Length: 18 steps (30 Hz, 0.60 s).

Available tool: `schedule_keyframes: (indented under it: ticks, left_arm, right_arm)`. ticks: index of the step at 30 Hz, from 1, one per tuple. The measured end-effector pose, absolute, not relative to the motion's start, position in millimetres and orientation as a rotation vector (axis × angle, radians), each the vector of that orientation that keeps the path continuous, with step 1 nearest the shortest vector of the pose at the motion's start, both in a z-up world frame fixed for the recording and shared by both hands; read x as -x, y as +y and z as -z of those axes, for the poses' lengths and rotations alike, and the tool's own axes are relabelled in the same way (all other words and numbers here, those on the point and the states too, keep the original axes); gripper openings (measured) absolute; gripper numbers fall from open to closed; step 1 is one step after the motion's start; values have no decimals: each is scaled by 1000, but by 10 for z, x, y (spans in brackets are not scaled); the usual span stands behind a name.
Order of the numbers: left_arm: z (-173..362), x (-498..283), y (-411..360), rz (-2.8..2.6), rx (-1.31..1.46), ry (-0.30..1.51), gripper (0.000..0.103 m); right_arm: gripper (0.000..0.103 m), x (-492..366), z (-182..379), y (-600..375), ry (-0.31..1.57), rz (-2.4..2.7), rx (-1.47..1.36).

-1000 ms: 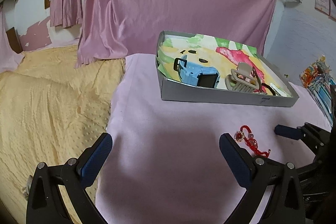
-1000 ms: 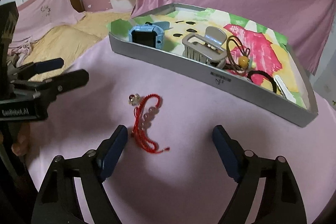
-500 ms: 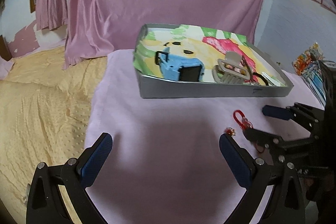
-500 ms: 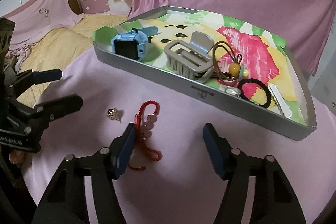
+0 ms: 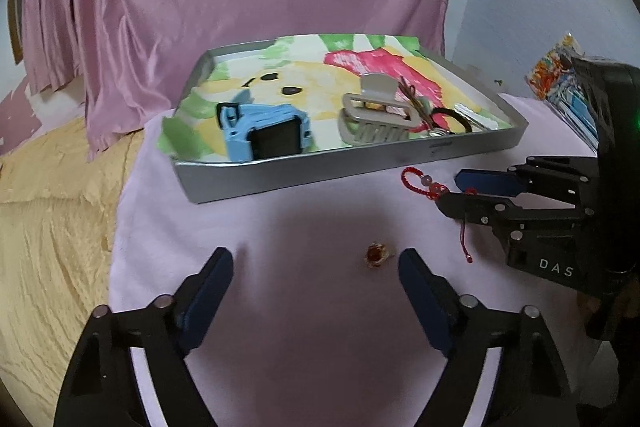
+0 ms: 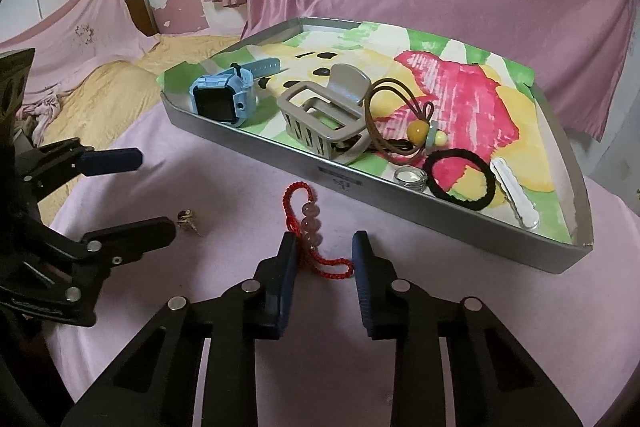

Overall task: Organize jewelry
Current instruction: 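Grasp the red bead bracelet with the right gripper while the left grasps the gold charm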

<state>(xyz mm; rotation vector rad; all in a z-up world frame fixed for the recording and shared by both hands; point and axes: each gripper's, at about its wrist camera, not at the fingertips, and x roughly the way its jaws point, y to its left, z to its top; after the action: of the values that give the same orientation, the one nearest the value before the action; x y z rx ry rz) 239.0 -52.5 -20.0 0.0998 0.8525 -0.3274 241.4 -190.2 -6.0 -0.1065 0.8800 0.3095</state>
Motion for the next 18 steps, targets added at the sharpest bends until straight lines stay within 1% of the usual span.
schedule_keyframes:
  ticks: [2,4,5,7,12,18]
  left_arm:
    - [206,-2399,-582,340,-111,856,76]
    - [222,-2406,-627,347,-123,866,70]
    - [234,-2411,-643,347,-130,872,65]
    - [256,-2422,-669,349,-140,887,59]
    - [258,-2410,-677,345,-147,886,52]
    - [258,-2407,-701,341,-163,883,48]
  right_arm:
    - [25,-2416,65,-1910,880,-315,103]
    - [25,-2421,69,-1913,880,-319,101]
    - [25,-2421,70,-1915,880,-319,99]
    - [25,-2428,73,-1922,881,-322,93]
    - [25,-2427,75,-1927,881,-325,88]
    - [25,-2429,79,-1915,880,-318,104]
